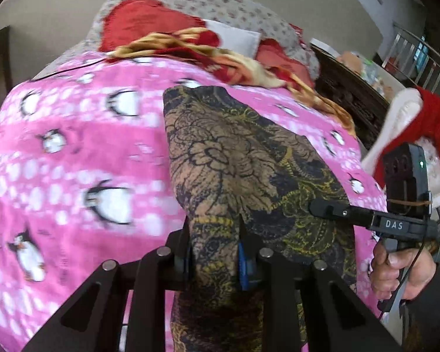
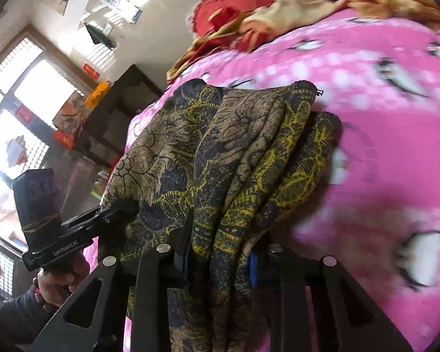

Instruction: Fold small clothes

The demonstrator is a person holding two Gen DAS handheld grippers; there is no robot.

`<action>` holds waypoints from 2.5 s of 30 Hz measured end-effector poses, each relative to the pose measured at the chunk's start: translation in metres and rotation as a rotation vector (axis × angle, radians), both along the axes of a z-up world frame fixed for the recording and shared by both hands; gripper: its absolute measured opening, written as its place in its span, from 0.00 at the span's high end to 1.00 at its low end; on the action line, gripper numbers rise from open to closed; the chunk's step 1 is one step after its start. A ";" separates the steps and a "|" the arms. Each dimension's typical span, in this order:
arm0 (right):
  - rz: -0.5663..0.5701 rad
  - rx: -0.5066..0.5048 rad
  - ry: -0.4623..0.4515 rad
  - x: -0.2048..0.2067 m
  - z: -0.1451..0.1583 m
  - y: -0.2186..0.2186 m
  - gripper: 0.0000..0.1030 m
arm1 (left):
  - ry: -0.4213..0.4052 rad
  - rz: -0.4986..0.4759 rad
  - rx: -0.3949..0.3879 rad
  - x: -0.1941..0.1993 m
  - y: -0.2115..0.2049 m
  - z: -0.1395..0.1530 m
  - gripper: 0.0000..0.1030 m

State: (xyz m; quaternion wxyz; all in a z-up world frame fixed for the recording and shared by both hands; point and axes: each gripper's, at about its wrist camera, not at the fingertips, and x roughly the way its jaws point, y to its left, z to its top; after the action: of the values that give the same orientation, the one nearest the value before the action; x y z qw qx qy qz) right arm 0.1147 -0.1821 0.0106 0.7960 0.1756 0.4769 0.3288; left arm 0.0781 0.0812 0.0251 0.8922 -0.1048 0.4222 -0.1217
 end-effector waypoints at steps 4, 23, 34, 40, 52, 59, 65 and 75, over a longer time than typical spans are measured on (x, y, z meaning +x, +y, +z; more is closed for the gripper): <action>0.022 -0.013 -0.002 0.006 -0.009 0.021 0.86 | 0.034 -0.008 -0.006 0.004 0.012 -0.016 0.74; -0.098 -0.469 -0.238 -0.012 0.053 0.085 0.95 | -0.011 0.119 0.064 0.051 0.001 -0.010 0.85; -0.182 -0.566 -0.331 -0.030 -0.015 0.077 1.00 | -0.086 0.123 0.148 0.044 -0.016 -0.051 0.74; -0.168 -0.534 -0.294 -0.025 -0.010 0.074 1.00 | -0.087 0.115 0.162 0.046 -0.021 -0.049 0.70; -0.004 -0.613 -0.212 -0.131 -0.005 0.070 0.90 | -0.093 0.079 0.157 0.047 -0.025 -0.048 0.56; -0.024 -0.602 -0.317 -0.144 -0.017 0.068 0.90 | -0.079 0.045 0.150 0.050 -0.028 -0.047 0.41; -0.028 -0.633 -0.313 -0.147 -0.015 0.073 0.87 | -0.005 -0.033 0.124 0.027 -0.027 -0.023 0.06; -0.096 -0.659 -0.226 -0.195 0.034 0.040 0.87 | -0.044 0.030 0.319 -0.092 -0.046 0.018 0.00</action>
State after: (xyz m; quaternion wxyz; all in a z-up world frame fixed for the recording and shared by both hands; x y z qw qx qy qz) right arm -0.0807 -0.1417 0.0441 0.8723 -0.1057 0.4574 0.1368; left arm -0.0142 0.0348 0.0428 0.9082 0.0343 0.4150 -0.0419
